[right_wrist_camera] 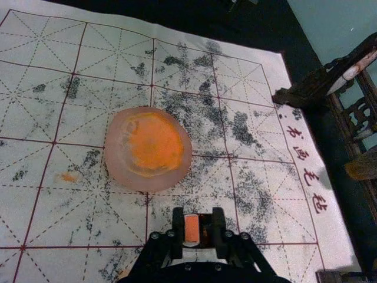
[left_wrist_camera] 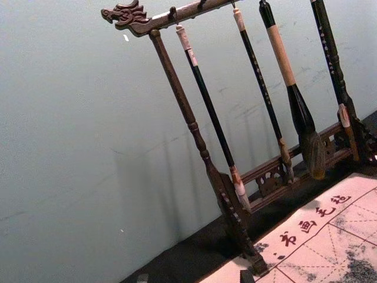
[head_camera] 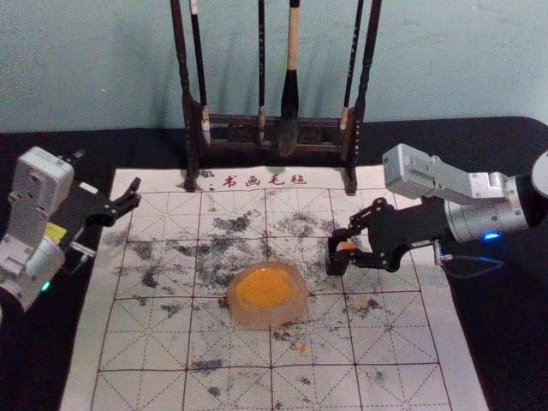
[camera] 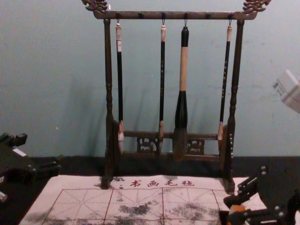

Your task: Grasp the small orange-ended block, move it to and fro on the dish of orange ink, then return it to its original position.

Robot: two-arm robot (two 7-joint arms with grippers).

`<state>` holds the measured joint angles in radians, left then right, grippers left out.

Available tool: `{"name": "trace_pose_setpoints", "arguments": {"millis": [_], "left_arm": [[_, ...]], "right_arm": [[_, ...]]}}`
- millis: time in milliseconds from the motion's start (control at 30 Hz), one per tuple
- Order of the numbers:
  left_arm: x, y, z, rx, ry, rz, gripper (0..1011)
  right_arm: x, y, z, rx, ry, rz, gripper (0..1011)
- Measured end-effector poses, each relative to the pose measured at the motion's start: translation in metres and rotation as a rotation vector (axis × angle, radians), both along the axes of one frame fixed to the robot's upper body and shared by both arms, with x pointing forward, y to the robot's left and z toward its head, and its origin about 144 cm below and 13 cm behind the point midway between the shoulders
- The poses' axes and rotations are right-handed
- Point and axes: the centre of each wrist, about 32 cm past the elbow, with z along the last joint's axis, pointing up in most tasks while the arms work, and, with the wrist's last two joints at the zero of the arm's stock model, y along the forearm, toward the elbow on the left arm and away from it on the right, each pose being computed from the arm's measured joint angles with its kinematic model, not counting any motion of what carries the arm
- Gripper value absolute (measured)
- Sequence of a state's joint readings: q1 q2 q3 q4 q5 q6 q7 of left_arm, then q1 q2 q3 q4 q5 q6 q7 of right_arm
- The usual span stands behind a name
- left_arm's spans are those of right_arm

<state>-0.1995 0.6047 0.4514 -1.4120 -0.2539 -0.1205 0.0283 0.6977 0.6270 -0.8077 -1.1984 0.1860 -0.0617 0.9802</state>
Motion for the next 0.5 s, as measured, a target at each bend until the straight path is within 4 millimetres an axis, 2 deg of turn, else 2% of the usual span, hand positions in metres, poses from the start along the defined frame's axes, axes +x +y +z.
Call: {"name": "trace_pose_setpoints", "arguments": {"millis": [200,267,333,400,433,500], "left_arm": [[0.0,0.0,0.0,0.0,0.0,0.0,1001],[0.0,0.0,0.0,0.0,0.0,0.0,1001],[0.0,0.0,0.0,0.0,0.0,0.0,1001],[0.0,0.0,0.0,0.0,0.0,0.0,1001],[0.0,0.0,0.0,0.0,0.0,0.0,1001],[0.0,0.0,0.0,0.0,0.0,0.0,1001]], "right_arm": [[0.0,0.0,0.0,0.0,0.001,0.0,476],[0.0,0.0,0.0,0.0,0.001,0.0,507],[0.0,0.0,0.0,0.001,0.001,0.001,594],[0.0,0.0,0.0,0.001,0.001,0.001,638],[0.0,0.0,0.0,0.001,0.001,0.001,698],[0.0,0.0,0.0,0.001,0.001,0.001,737]]}}
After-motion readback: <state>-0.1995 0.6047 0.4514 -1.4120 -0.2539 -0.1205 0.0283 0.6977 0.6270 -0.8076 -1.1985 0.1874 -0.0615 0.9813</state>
